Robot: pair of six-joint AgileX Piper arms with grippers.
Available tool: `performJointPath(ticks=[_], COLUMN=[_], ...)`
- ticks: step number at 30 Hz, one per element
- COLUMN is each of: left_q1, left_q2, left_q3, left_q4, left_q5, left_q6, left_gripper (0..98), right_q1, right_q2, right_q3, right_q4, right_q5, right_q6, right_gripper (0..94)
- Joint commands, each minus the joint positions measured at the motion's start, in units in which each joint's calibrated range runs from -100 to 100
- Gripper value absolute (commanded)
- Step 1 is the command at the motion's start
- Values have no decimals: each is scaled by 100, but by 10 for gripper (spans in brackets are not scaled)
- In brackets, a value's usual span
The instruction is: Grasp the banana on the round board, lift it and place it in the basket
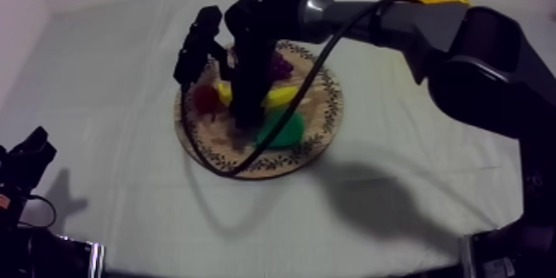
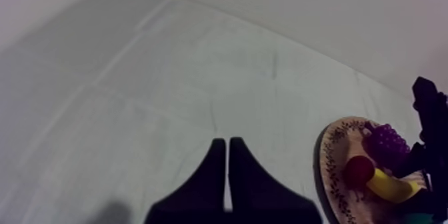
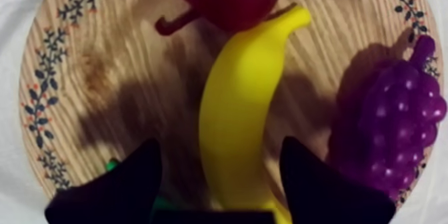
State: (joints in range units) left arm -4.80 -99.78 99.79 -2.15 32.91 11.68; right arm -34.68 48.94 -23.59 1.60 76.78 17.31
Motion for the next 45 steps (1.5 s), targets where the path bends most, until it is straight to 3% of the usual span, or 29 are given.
performJointPath(ticks=[1, 5, 9, 14, 30, 45], left_q1=[-1, -1, -1, -1, -1, -1], left_q2=[-5, -5, -5, -5, -5, -5], left_q3=[-1, -1, -1, -1, -1, -1], left_q4=[-3, -3, -3, -3, -3, -3], left_q5=[-1, -1, -1, -1, -1, -1], left_q6=[2, 2, 2, 2, 2, 2], left_gripper=[1, 1, 1, 1, 1, 1], right_q1=[8, 23, 45, 65, 319, 1585], right_q2=[40, 100, 71, -88, -1718, -3563], right_q3=[-51, -140, -212, -117, 684, 1346], right_q4=[21, 36, 42, 20, 192, 643], right_q5=[1, -59, -117, -179, -278, -1098], right_q6=[2, 22, -18, 67, -12, -610], right_gripper=[478, 393, 177, 90, 71, 72])
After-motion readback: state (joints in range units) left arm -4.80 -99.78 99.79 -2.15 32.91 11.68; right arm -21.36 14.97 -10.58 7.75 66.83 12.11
